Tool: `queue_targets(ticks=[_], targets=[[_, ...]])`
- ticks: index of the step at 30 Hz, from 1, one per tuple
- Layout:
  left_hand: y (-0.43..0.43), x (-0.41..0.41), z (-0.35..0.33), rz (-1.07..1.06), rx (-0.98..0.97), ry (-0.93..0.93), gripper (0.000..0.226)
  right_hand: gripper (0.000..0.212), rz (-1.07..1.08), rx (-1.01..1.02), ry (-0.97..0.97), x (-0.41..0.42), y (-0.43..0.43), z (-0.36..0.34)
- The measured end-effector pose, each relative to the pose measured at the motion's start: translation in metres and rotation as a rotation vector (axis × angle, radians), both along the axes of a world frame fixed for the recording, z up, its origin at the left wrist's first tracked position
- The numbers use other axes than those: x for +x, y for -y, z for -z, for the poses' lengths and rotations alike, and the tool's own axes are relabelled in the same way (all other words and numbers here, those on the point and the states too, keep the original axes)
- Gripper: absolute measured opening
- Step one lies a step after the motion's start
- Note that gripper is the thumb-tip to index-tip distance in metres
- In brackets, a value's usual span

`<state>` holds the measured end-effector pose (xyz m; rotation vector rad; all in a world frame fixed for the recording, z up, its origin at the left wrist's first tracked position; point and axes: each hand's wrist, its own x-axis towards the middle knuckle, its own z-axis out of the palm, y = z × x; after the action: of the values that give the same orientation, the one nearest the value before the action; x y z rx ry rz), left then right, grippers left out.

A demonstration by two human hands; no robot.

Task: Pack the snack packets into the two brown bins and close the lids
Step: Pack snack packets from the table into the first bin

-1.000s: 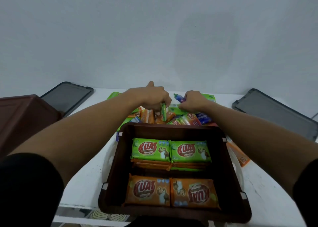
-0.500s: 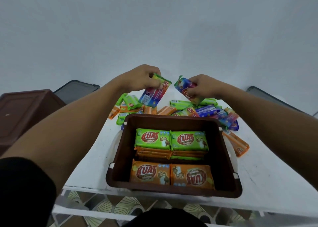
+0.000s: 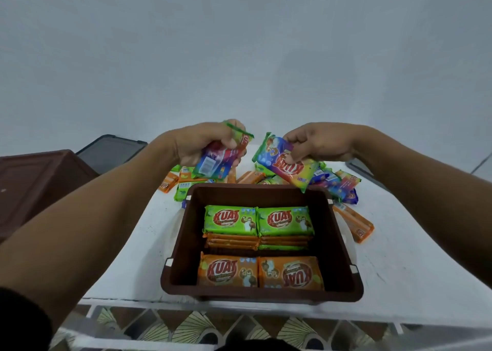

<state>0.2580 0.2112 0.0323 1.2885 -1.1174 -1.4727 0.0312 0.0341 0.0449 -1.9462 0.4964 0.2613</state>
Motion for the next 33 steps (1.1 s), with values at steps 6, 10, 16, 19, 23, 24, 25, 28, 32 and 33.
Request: queue_targets(ticks=[6,10,16,19,23,24,25,28,32,33], targets=[[-0.024,-0.035,-0.005,0.418,0.042,0.677,0.044,0.031,-0.278,0.143,-0.188,-0.017,-0.009,0.009],[-0.028,-0.064,0.004,0.556,0.167,0.959,0.047,0.021,-0.452,0.115,-0.268,-0.022,-0.022,0.023],[-0.035,-0.079,0.031,0.653,0.236,0.998,0.066,0.02,-0.543,0.075,-0.335,-0.018,-0.046,0.048],[-0.039,-0.084,0.041,0.67,0.231,0.982,0.078,0.019,-0.529,0.069,-0.367,-0.015,-0.052,0.054],[-0.043,-0.085,0.051,0.663,0.231,0.974,0.085,0.018,-0.521,0.047,-0.408,-0.014,-0.058,0.054],[-0.044,-0.086,0.052,0.659,0.227,0.973,0.081,0.019,-0.52,0.036,-0.414,-0.014,-0.06,0.055],[-0.046,-0.086,0.052,0.652,0.226,0.972,0.076,0.019,-0.516,0.024,-0.421,-0.015,-0.061,0.055],[-0.048,-0.089,0.054,0.63,0.195,1.037,0.061,0.023,-0.5,-0.008,-0.434,-0.015,-0.065,0.058],[-0.051,-0.085,0.063,0.608,0.158,1.118,0.046,0.022,-0.463,-0.025,-0.447,-0.016,-0.073,0.067],[-0.052,-0.083,0.065,0.596,0.145,1.119,0.042,0.023,-0.446,-0.047,-0.446,-0.017,-0.075,0.068]])
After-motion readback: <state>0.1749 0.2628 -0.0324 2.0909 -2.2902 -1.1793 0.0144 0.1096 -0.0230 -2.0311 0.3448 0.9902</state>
